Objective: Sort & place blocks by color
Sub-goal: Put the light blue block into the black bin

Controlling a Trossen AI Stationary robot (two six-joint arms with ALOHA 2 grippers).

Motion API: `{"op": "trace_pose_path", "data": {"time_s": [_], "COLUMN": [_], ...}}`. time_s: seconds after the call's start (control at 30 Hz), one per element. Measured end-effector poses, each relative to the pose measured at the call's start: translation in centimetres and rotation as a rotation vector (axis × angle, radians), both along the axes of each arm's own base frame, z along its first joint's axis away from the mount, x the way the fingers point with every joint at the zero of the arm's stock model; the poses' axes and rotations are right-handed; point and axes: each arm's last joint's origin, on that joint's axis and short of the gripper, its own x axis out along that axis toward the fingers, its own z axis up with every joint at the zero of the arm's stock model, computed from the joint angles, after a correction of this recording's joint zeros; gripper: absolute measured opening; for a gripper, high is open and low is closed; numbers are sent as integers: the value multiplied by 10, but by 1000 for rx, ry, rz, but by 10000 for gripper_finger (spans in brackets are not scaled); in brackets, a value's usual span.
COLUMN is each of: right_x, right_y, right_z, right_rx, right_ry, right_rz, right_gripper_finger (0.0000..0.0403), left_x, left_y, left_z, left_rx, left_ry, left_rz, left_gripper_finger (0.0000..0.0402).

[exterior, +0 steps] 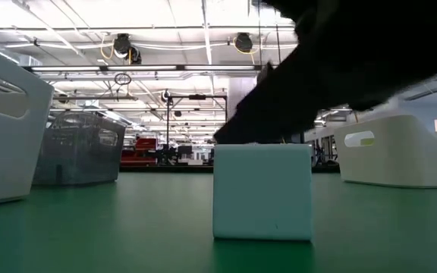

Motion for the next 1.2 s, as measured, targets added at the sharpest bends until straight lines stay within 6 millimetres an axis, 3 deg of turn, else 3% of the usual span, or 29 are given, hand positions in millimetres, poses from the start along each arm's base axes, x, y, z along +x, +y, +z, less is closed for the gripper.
{"op": "trace_pose_path", "data": {"time_s": [0.1, 0.33, 0.8, 1.07, 1.2], "right_x": [4, 2, 1, 7, 7], "right_y": [3, 17, 15, 19, 19], "right_z": [-11, -12, -15, -45, -50], "right_rx": [60, 55, 0, 88, 98], "right_ry": [-19, -64, -38, -57, -54], "right_rz": [-22, 51, 68, 55, 25], "right_gripper_finger": [251, 251, 251, 251, 251], "left_x": [0, 1, 4, 12, 14], "left_y": [0, 0, 3, 12, 15], "left_z": [1, 2, 3, 2, 2], "left_rx": [3, -11, -13, 16, 18], "left_ry": [-12, -28, -31, -30, -28], "left_rz": [15, 17, 28, 50, 58], "left_gripper_finger": [241, 241, 241, 241, 241]}}
